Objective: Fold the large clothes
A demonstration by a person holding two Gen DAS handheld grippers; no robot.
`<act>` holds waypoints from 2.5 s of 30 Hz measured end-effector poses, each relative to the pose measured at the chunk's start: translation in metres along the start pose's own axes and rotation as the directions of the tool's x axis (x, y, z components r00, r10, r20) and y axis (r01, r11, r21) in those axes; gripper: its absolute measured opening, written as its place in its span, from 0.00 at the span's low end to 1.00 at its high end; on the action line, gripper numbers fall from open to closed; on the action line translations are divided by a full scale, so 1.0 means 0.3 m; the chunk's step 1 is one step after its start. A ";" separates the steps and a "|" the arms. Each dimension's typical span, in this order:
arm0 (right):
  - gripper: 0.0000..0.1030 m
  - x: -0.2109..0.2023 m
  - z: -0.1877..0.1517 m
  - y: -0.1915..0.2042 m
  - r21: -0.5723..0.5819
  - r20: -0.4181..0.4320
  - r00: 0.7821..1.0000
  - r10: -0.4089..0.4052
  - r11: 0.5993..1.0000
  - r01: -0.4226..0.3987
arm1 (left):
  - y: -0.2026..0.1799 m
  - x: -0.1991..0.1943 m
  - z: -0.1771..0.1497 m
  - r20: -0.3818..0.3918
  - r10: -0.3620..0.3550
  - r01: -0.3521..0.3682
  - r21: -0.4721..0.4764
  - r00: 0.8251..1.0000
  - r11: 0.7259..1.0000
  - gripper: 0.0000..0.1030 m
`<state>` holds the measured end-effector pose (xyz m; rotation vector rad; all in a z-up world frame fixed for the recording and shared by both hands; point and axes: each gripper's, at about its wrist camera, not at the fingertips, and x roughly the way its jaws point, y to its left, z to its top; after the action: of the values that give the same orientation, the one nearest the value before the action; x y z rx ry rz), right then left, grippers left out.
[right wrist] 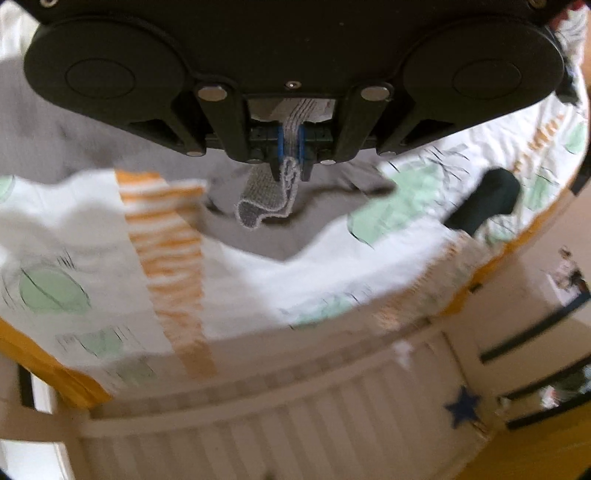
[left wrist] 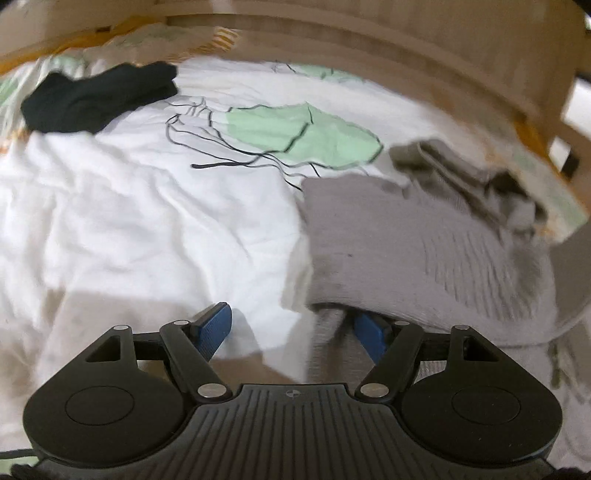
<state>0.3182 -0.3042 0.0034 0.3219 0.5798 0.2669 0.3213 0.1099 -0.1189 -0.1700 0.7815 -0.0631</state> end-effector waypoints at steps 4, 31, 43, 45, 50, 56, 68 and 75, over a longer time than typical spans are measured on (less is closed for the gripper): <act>0.18 0.040 -0.052 -0.062 -0.028 -0.060 0.994 -0.090 0.996 0.088 | -0.016 -0.001 -0.001 -0.003 0.030 -0.030 0.048 1.000 0.998 0.70; 0.70 -0.262 -0.256 -0.534 0.220 -0.103 0.944 -0.313 0.919 0.329 | -0.577 -0.095 0.054 0.028 -0.169 0.160 0.202 0.985 0.966 0.70; 0.71 -0.468 -0.224 -0.961 0.343 -0.078 0.850 -0.522 0.786 0.514 | -0.883 0.107 -0.013 -0.093 -0.173 0.194 0.300 0.980 0.934 0.70; 0.71 -0.475 -0.217 -1.016 0.366 -0.077 0.836 -0.543 0.765 0.530 | -0.917 0.144 -0.040 -0.102 -0.128 0.156 0.344 0.987 0.926 0.77; 0.71 -0.466 -0.194 -1.159 0.425 -0.067 0.805 -0.590 0.713 0.557 | -0.937 0.145 -0.095 -0.031 -0.114 0.117 0.408 0.993 0.905 0.88; 0.71 -0.445 -0.169 -1.255 0.467 -0.029 0.805 -0.593 0.704 0.535 | -0.935 0.151 -0.102 -0.024 -0.126 0.124 0.413 0.992 0.902 0.92; 0.14 -0.492 -0.138 -1.297 0.571 -0.009 0.811 -0.585 0.663 0.484 | -0.934 0.157 -0.091 -0.036 -0.135 0.138 0.408 0.990 0.902 0.94; 0.14 -0.548 0.038 -1.040 0.446 0.081 0.865 -0.495 0.794 0.413 | -0.891 0.102 -0.015 -0.122 -0.180 0.212 0.353 0.976 0.912 0.90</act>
<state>0.2410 -0.6474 -0.0222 0.6005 0.4993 -0.3677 0.3415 -0.1573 -0.0965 0.1092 0.8240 -0.4067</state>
